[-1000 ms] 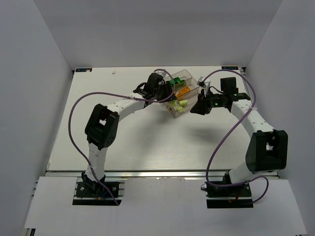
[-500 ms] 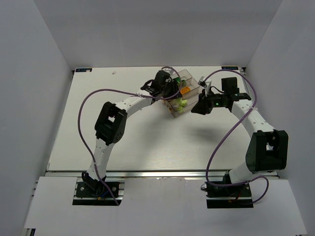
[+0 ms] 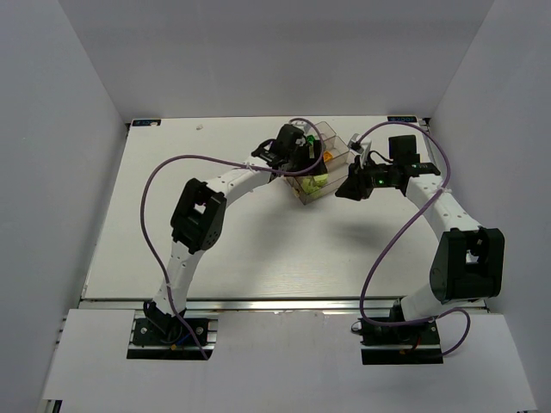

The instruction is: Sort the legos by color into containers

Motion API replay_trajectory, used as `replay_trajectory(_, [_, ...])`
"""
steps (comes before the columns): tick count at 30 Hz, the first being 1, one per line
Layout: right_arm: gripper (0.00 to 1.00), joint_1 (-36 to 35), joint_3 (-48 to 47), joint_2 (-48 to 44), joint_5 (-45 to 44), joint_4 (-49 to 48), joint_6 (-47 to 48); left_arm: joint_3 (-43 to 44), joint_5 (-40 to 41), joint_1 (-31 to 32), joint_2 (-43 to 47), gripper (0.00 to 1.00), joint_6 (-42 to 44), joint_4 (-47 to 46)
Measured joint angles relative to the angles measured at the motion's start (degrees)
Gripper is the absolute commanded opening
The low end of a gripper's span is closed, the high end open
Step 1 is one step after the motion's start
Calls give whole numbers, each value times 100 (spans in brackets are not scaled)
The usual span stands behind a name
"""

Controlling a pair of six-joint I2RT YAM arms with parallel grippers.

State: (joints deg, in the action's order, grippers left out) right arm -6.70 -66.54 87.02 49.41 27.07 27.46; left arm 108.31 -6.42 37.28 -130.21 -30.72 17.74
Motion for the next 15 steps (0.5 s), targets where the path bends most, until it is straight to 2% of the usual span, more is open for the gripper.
replay_trajectory(7, [31, 11, -24, 0, -61, 57, 31, -103, 219, 24, 197, 98, 116, -11])
replay_trajectory(11, [32, 11, -105, 0, -133, 164, 81, -1163, 420, 24, 1047, 98, 138, -177])
replay_trajectory(15, [40, 22, -208, 0, -197, 262, 144, -2194, 693, 22, 2155, 98, 83, -444])
